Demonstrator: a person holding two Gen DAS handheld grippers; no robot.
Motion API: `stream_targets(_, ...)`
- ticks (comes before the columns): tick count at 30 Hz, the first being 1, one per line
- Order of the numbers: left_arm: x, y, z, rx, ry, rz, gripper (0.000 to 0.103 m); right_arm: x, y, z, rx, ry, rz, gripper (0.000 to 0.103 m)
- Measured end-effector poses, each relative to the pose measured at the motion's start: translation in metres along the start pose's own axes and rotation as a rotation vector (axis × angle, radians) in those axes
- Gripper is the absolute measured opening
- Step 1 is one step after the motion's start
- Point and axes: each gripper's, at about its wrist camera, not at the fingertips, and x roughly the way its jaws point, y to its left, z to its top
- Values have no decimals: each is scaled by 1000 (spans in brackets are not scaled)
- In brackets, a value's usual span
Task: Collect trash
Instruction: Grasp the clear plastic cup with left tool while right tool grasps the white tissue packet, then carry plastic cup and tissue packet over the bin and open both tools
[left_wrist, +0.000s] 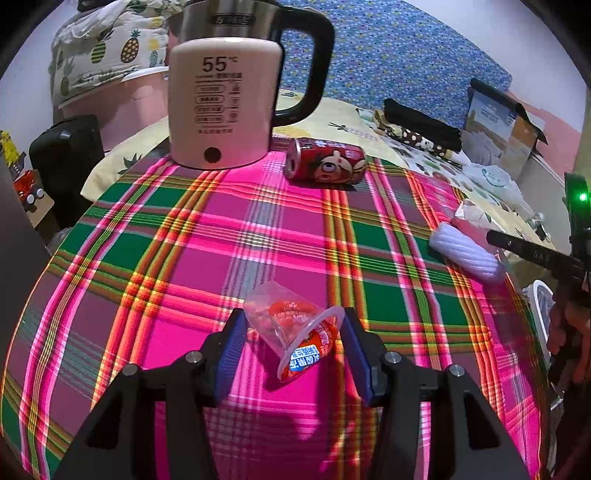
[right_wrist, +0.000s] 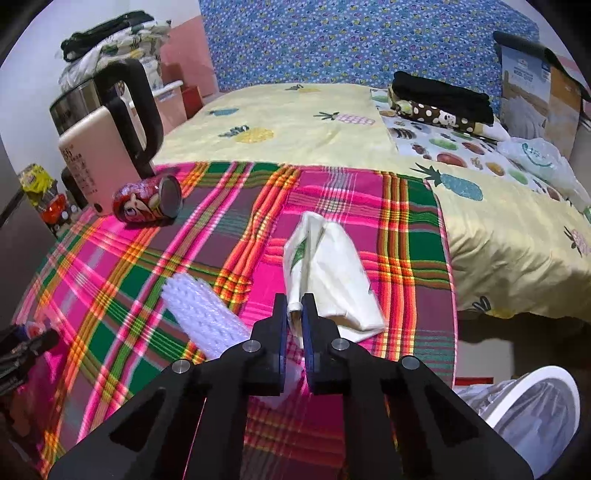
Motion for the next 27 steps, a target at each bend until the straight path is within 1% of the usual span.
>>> stream_targets(6,-8,-13,0,26,-14,-25,54,-23,1,-6,19,-46,20,7)
stream_targets(12,-21,-37,-2,68,-32,-75,54,-58,-1,-33,43,-82,40,7)
stream_targets(20,-37,-81,-10,139,-42,-157,54,-90,-15,-68,103,-98,19,7)
stream_targets(27,-46,-120,-19,207,-37,-223,54,-103,-28,-99,172,-80,-5,7)
